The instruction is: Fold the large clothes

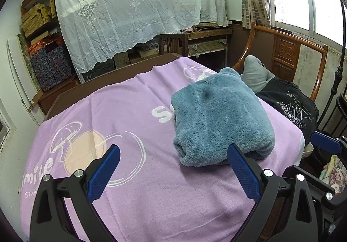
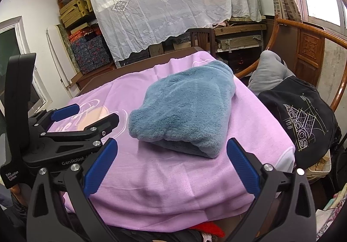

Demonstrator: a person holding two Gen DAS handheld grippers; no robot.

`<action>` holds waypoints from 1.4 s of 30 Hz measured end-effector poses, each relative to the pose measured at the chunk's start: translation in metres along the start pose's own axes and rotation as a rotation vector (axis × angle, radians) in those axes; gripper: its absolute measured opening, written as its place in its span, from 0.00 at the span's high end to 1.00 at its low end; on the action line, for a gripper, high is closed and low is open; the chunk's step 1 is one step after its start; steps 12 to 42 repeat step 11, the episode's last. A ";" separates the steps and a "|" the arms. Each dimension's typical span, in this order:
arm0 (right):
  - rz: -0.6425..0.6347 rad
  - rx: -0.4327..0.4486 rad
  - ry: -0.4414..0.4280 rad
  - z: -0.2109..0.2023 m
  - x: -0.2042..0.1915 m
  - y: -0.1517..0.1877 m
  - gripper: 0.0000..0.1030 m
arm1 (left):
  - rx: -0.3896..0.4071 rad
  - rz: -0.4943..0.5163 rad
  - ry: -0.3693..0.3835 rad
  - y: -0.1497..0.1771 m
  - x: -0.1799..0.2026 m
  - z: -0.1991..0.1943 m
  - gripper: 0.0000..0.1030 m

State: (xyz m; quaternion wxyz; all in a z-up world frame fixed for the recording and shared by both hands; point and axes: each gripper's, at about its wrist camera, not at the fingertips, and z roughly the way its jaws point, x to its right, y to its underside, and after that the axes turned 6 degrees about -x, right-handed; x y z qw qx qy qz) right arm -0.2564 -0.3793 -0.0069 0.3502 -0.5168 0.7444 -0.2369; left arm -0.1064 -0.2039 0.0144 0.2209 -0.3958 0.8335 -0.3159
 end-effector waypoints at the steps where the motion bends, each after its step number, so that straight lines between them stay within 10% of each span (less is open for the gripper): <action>1: 0.002 -0.001 0.001 0.000 0.000 0.000 0.05 | 0.001 0.001 -0.002 0.000 0.000 0.000 0.04; 42: 0.007 0.002 0.002 -0.001 -0.001 0.000 0.05 | -0.035 -0.016 0.042 -0.002 -0.004 0.004 0.03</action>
